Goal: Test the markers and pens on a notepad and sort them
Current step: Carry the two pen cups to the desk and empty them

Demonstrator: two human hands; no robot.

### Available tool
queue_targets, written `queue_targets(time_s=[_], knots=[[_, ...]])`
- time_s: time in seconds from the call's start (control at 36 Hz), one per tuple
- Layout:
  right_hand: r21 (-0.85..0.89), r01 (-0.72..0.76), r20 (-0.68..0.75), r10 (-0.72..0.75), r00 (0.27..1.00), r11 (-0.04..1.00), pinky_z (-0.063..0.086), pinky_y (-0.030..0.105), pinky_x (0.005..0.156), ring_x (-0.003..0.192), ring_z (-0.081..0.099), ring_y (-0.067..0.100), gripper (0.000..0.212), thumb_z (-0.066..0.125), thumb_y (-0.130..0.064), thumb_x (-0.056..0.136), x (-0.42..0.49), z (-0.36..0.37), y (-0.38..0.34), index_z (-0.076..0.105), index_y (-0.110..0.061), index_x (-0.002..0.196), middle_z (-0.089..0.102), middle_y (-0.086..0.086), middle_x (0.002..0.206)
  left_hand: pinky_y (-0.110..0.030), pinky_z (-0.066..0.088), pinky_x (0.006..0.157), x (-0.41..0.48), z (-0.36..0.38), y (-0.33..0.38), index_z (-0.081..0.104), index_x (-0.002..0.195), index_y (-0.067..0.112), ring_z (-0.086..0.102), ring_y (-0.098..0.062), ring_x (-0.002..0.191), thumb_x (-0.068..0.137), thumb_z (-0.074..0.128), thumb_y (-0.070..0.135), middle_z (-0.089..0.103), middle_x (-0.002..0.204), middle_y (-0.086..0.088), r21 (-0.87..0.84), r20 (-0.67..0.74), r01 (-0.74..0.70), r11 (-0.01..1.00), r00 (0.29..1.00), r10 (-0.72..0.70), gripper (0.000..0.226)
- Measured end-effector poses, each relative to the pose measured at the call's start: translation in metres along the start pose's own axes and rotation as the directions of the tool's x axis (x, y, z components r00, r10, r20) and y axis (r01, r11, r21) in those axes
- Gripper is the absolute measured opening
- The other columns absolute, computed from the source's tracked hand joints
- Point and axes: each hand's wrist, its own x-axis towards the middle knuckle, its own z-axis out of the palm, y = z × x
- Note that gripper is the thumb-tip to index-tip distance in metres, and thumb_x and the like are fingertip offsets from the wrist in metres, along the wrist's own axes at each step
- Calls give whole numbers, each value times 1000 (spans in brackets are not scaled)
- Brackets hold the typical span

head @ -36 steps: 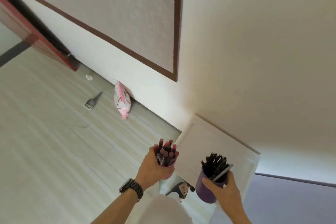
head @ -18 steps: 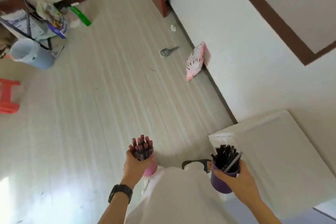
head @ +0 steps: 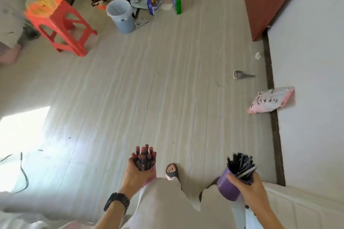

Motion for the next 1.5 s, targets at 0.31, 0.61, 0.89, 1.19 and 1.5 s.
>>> queue_targets(time_s=[0.31, 0.61, 0.89, 1.19, 1.5], knots=[[-118, 96, 173, -74, 982, 988, 52, 32, 79, 98, 71, 13, 63, 98, -37, 58, 43, 92, -107, 67, -18, 110, 77, -3, 103, -30, 56, 77, 40, -65, -24, 53, 116, 18, 69, -8, 90, 60, 92, 30, 71, 102, 5, -246, -112, 131, 961, 980, -162, 70], [-312, 167, 314, -65, 947, 935, 53, 48, 96, 103, 69, 24, 96, 90, -69, 31, 141, 166, -251, 64, -20, 110, 75, 0, 107, -16, 49, 68, 106, -108, 30, 50, 122, 22, 64, 7, 88, 58, 92, 26, 69, 104, 13, -454, -183, 182, 872, 939, -291, 76], [-422, 367, 418, -182, 890, 829, 46, 31, 70, 95, 64, 20, 76, 91, -60, 48, 209, 246, -430, 58, -28, 109, 69, -7, 105, -28, 52, 71, 175, -163, 119, 54, 120, 25, 66, -6, 89, 63, 92, 33, 70, 101, 13, -543, -315, 155, 826, 874, -371, 70], [-436, 434, 452, -225, 863, 789, 45, 33, 76, 91, 63, 12, 58, 94, -40, 65, 251, 342, -553, 59, -26, 109, 68, -13, 101, -9, 44, 56, 284, -227, 188, 49, 115, 25, 55, 13, 78, 66, 92, 19, 61, 93, 23, -619, -304, 125, 776, 872, -383, 65], [-465, 201, 257, -86, 963, 862, 45, 37, 99, 115, 62, 25, 76, 99, -38, 54, 282, 444, -650, 60, -18, 116, 68, 5, 115, -15, 42, 62, 427, -361, 254, 50, 117, 22, 63, -13, 89, 66, 92, 19, 65, 99, 10, -608, -309, 102, 787, 883, -354, 66]])
